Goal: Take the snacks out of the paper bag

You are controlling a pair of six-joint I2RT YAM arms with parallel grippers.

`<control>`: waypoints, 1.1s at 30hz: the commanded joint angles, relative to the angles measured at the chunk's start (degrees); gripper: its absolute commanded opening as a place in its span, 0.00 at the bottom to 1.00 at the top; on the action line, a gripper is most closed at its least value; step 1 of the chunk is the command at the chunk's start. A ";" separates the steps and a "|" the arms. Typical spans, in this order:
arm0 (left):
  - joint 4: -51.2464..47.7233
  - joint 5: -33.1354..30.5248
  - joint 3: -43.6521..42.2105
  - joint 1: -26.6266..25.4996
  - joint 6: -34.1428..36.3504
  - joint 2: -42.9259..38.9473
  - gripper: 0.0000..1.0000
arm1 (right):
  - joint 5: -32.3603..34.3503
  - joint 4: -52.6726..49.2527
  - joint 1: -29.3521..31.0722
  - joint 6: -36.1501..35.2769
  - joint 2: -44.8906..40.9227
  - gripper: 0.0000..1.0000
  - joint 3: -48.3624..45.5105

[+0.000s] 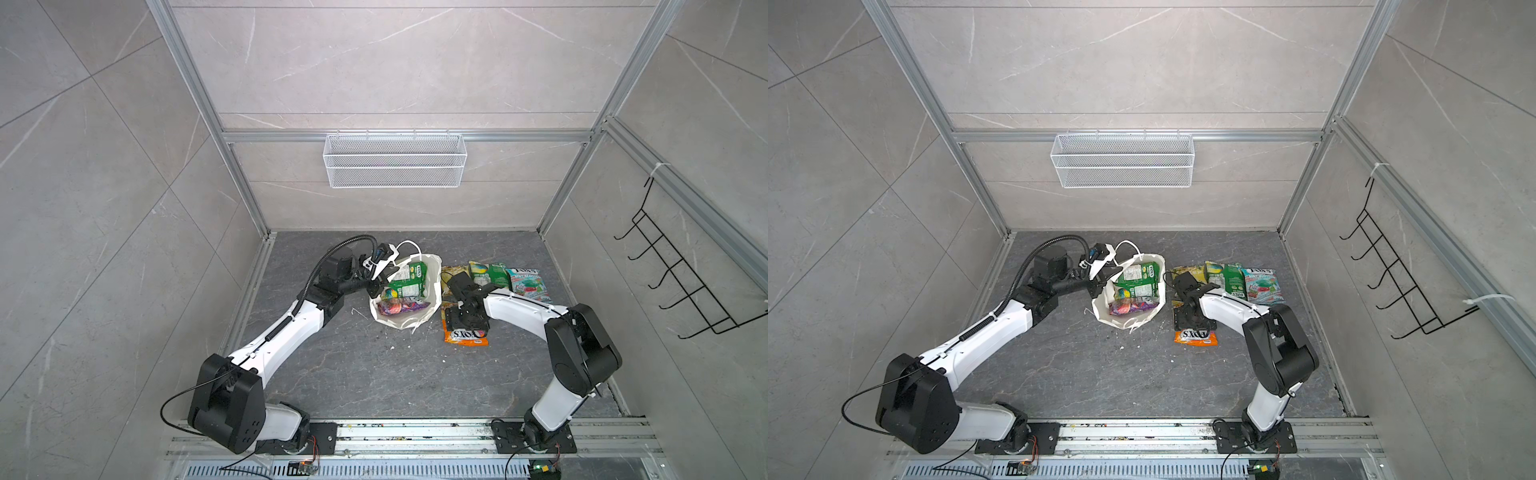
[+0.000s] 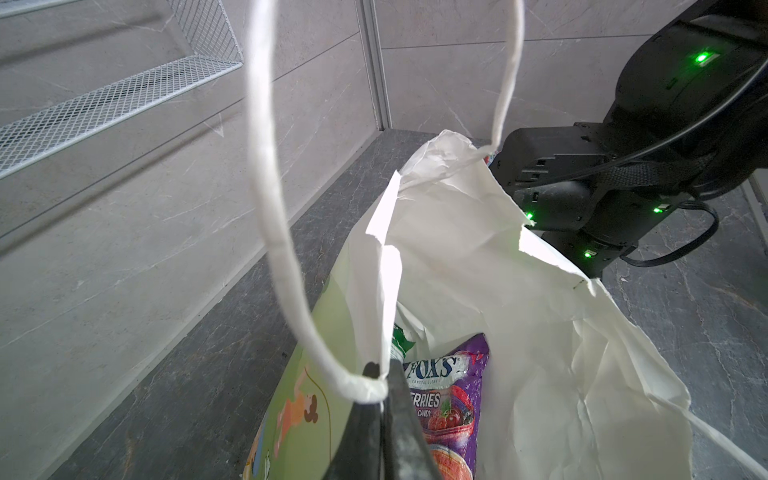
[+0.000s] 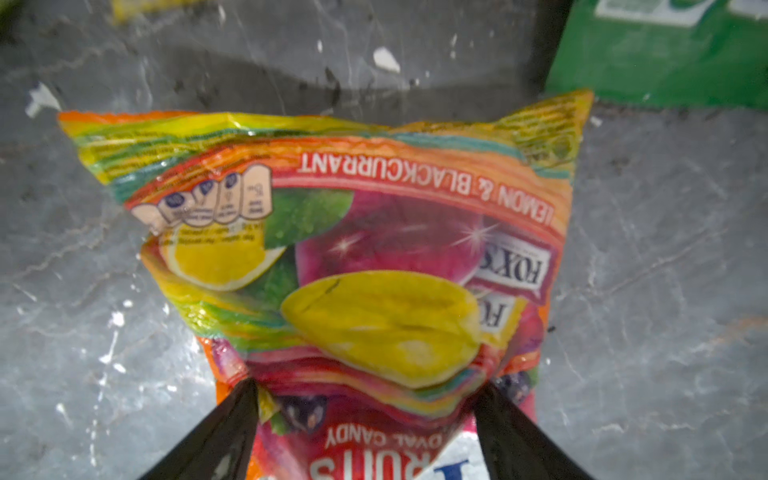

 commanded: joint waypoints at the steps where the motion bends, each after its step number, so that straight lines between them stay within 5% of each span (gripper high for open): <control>1: -0.39 1.02 0.39 0.09 0.66 -2.38 0.00 | 0.75 1.69 0.26 0.17 1.35 0.82 0.92; 7: -0.34 1.09 -0.14 0.09 0.82 -3.20 0.00 | 1.06 0.67 0.28 -2.15 -1.55 0.82 2.96; 19: -1.33 2.10 -0.19 0.09 1.11 -3.37 0.00 | -0.44 8.39 0.28 -16.24 -27.93 0.82 3.06; 21: 0.14 2.69 -1.16 0.10 0.45 -3.32 0.00 | -7.40 9.95 0.35 -22.06 -30.02 0.78 3.95; 26: -2.85 4.89 -0.98 0.09 1.78 -3.82 0.00 | -23.81 13.79 2.54 -28.96 -34.64 0.49 2.98; 33: -6.44 5.02 -0.65 0.00 3.33 -5.73 0.00 | -27.45 13.33 12.04 -39.30 -34.41 0.29 2.04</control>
